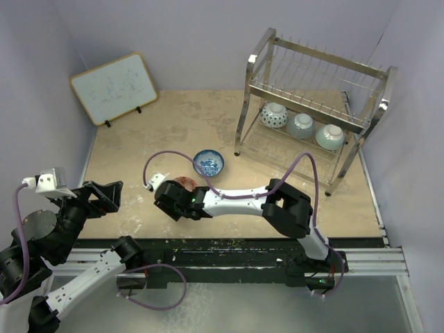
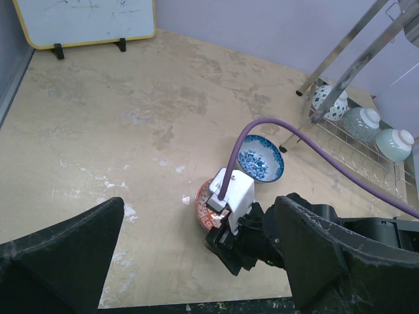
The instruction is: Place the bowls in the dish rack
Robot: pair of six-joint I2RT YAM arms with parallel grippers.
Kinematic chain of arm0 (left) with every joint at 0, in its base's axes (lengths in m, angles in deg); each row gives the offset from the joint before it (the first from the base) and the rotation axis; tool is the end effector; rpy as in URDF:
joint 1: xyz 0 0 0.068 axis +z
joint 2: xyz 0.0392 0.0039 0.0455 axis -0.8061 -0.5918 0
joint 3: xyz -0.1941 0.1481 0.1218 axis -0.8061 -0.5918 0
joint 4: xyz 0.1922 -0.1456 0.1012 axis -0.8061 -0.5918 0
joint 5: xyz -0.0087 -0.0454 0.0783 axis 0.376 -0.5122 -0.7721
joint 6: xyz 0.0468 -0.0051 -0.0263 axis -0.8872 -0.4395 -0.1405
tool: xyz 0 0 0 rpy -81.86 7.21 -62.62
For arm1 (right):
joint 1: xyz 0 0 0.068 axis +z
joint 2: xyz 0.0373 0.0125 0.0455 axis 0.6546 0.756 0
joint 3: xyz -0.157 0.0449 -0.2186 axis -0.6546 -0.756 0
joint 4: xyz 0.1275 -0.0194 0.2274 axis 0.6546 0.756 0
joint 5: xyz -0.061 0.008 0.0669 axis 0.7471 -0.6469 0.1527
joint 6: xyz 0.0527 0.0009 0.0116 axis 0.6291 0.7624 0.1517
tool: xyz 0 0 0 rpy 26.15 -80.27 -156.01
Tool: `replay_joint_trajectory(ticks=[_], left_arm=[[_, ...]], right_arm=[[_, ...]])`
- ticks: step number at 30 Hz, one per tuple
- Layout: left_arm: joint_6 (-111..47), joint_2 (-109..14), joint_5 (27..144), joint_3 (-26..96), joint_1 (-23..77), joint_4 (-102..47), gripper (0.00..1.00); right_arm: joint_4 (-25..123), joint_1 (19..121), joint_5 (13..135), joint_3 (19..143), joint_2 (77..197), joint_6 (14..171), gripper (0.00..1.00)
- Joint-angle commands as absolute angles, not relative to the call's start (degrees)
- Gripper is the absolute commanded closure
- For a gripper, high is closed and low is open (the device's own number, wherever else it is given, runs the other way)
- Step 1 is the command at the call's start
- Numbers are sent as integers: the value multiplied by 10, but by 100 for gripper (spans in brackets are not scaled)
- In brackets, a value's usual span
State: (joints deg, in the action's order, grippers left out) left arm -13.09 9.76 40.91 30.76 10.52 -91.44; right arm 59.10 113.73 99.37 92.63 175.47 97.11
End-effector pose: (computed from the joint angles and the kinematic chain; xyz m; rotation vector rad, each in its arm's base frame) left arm -0.0008 0.0296 0.4005 -0.2689 1.7267 -0.3892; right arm 0.1488 0.4441 0.1895 -1.0350 2.0656 0.3983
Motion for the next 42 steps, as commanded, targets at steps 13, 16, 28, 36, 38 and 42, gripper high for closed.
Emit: replay_joint_trajectory(ticks=[13,16,28,36,38,42], left_arm=[[-129,107,401,310,103,-911,1],[-128,107,400,310,103,-912,1],[-125,105,400,311,103,-913,1],[-127,99,402,310,103,-906,1],[-129,97,402,309,103,-905,1],[-130,95,402,309,103,-902,1]], right_arm=[[588,1137,1017,949,1756,949,86],[553,1137,985,924,1722,962,100],[441,1129,860,825,1554,1032,100],[345,1028,759,698,1445,1106,100],[311,999,718,669,1421,1126,100],[270,949,668,604,1372,1159,100]])
